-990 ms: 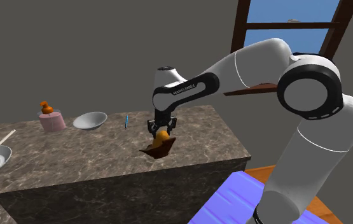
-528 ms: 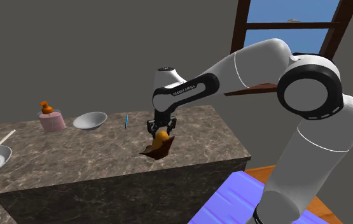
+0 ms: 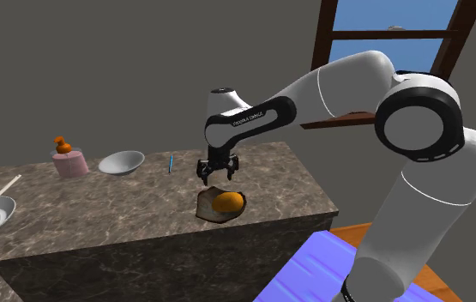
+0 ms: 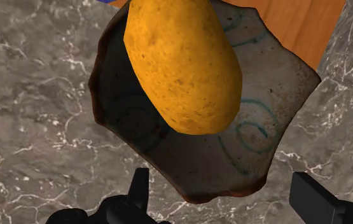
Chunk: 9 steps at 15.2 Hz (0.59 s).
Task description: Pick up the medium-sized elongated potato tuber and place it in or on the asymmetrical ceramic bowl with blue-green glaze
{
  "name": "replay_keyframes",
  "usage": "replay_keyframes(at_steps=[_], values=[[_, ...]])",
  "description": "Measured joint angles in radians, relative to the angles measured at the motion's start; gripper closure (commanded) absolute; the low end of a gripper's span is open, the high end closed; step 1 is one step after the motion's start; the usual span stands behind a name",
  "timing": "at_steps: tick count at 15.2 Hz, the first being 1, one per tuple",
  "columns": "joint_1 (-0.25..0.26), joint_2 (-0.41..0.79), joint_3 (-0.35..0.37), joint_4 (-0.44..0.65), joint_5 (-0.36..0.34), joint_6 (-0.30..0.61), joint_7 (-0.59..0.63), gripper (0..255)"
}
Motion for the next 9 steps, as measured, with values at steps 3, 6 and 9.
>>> replay_keyframes(at_steps=[3,6,9], values=[[-0.004,-0.038,-0.006,0.033,0.003,-0.07,-0.008,0],[-0.004,-0.043,-0.007,0.039,0.004,-0.083,-0.009,0],[-0.005,-0.044,-0.007,0.039,0.004,-0.085,-0.009,0]])
